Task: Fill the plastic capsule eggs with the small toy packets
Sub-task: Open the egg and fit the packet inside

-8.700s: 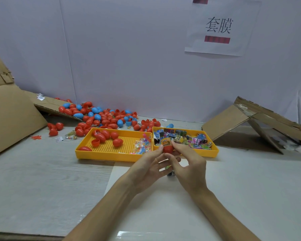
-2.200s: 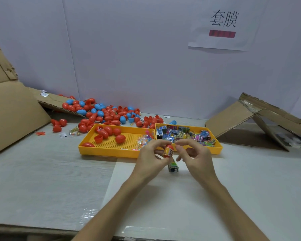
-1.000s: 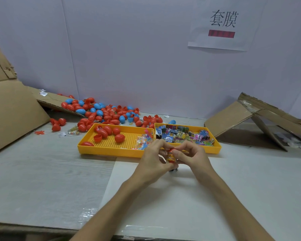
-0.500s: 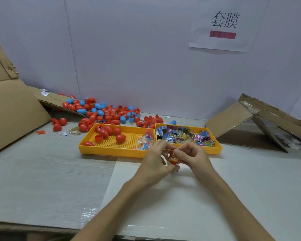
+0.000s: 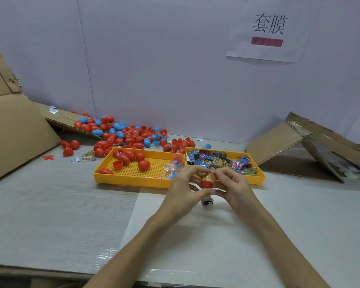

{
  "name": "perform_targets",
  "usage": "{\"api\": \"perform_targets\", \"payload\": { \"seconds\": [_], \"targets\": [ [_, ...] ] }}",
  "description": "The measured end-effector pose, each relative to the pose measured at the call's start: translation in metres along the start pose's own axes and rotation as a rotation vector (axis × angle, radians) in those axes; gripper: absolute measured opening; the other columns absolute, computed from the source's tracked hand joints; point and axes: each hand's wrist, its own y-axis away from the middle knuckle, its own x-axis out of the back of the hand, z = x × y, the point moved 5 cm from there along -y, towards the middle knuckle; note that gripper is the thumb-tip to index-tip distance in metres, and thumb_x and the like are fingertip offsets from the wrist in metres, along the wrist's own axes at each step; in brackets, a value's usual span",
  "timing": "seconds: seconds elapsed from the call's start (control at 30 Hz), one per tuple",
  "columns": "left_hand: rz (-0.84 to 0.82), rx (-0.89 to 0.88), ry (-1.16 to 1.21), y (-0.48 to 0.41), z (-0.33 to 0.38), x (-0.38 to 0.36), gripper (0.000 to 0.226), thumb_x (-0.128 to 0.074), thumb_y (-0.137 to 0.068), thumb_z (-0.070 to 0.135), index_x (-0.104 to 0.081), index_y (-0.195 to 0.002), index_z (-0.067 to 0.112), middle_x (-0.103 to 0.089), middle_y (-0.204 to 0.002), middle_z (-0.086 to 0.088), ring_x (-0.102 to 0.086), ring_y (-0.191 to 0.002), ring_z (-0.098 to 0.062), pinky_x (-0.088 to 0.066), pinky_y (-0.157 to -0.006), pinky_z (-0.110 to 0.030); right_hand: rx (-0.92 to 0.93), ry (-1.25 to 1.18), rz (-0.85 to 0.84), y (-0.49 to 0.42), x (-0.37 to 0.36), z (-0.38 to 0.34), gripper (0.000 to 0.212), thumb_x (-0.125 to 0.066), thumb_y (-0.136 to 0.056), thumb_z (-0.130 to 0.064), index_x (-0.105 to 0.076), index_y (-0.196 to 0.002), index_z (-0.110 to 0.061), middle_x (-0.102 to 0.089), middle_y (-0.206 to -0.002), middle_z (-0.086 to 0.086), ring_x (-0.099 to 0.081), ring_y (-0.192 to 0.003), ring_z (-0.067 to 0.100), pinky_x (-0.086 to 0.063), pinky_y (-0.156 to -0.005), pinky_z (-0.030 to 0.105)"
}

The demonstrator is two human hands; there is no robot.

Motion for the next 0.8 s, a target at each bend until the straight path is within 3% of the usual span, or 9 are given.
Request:
{"api": "perform_targets", "payload": {
  "seconds": [0.23, 0.53, 0.8],
  "targets": [
    [-0.047, 0.273, 0.483, 0.001, -0.009, -0.001, 0.032, -0.072, -0.088, 0.033, -0.067, -0.118, 0.025, -0.077, -0.099, -0.006, -0.074, -0.094, -0.022, -0.06, -0.081, -0.03, 0.091, 0.184, 0.063, 0.002, 0.003, -0.006, 0.022, -0.079, -0.079, -0.03, -0.075, -0.1, -0.025, -0.075, -0.101, 0.009, -0.071, -0.088, 0.023, -0.056, -0.069, 0.028],
    [-0.096, 0.282, 0.492, 0.002, -0.01, -0.003, 0.025, -0.062, -0.099, 0.028, -0.067, -0.121, 0.018, -0.077, -0.099, -0.012, -0.075, -0.093, -0.029, -0.06, -0.09, -0.038, 0.172, 0.281, 0.105, 0.005, 0.001, -0.011, 0.017, -0.076, -0.082, -0.031, -0.077, -0.098, -0.026, -0.075, -0.092, 0.007, -0.07, -0.076, 0.019, -0.056, -0.064, 0.027],
    [-0.089, 0.28, 0.492, 0.001, -0.012, -0.002, 0.023, -0.064, -0.098, 0.029, -0.068, -0.119, 0.02, -0.078, -0.097, -0.01, -0.076, -0.092, -0.027, -0.059, -0.079, -0.028, 0.181, 0.292, 0.073, 0.005, -0.002, -0.012, 0.021, -0.077, -0.078, -0.026, -0.08, -0.096, -0.036, -0.077, -0.096, 0.0, -0.071, -0.076, 0.015, -0.056, -0.066, 0.026]
  ]
}}
